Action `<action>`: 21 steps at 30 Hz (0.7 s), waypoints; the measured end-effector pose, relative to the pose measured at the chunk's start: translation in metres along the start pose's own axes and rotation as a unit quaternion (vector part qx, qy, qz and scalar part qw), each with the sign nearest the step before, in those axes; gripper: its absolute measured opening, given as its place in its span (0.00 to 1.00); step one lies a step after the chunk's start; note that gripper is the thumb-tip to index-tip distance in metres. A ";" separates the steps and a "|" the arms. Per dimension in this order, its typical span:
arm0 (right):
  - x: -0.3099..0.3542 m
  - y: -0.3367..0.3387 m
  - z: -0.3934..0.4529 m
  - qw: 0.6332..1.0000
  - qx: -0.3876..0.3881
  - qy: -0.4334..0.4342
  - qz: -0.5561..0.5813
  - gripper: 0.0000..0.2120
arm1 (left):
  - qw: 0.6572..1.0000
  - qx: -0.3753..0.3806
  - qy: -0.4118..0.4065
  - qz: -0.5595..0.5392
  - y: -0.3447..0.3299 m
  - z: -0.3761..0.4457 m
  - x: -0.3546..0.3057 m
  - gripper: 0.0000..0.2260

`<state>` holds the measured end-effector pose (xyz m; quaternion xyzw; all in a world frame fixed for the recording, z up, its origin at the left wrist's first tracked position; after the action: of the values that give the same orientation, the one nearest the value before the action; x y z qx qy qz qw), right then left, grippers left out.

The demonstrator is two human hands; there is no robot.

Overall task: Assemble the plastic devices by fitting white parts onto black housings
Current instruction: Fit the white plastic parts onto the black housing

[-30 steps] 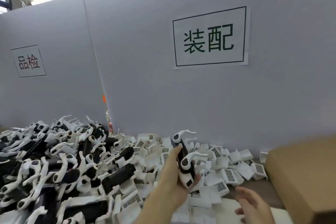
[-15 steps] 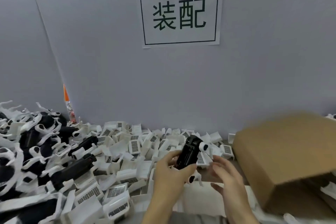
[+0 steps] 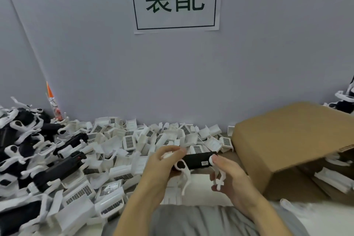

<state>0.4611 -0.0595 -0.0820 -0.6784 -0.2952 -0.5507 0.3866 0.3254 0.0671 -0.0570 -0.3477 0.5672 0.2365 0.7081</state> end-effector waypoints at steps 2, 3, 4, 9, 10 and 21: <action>-0.002 0.000 0.001 1.000 0.000 -0.002 -0.003 0.22 | 0.999 -0.012 -0.011 -0.039 0.000 0.002 0.000 0.26; -0.003 0.001 0.001 1.000 -0.004 0.001 -0.010 0.26 | 0.999 -0.009 -0.018 -0.048 0.000 0.004 0.000 0.27; -0.003 0.001 0.002 1.000 -0.007 0.006 -0.017 0.29 | 0.998 -0.007 -0.024 -0.051 0.000 0.005 0.001 0.26; -0.003 0.000 0.003 0.999 -0.022 0.010 -0.034 0.34 | 0.997 -0.017 -0.037 -0.059 -0.002 0.007 0.008 0.29; -0.002 0.000 0.002 0.999 -0.028 0.013 -0.041 0.33 | 0.996 -0.022 -0.038 -0.074 -0.002 0.006 0.008 0.29; 0.006 -0.006 -0.003 0.992 -0.095 0.081 -0.031 0.22 | 0.999 -0.027 -0.045 -0.007 -0.003 0.008 0.012 0.35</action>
<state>0.4562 -0.0593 -0.0749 -0.6553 -0.2302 -0.6412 0.3262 0.3358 0.0707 -0.0668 -0.3597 0.5260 0.2617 0.7249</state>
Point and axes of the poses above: each hand's wrist, its own z-axis towards the middle knuckle, its own y-axis out of the back of the hand, x = y × z, the point moved 3 cm from there along z, towards the middle knuckle, and after that the axes turned 8 degrees about -y, right-handed, at the moved point
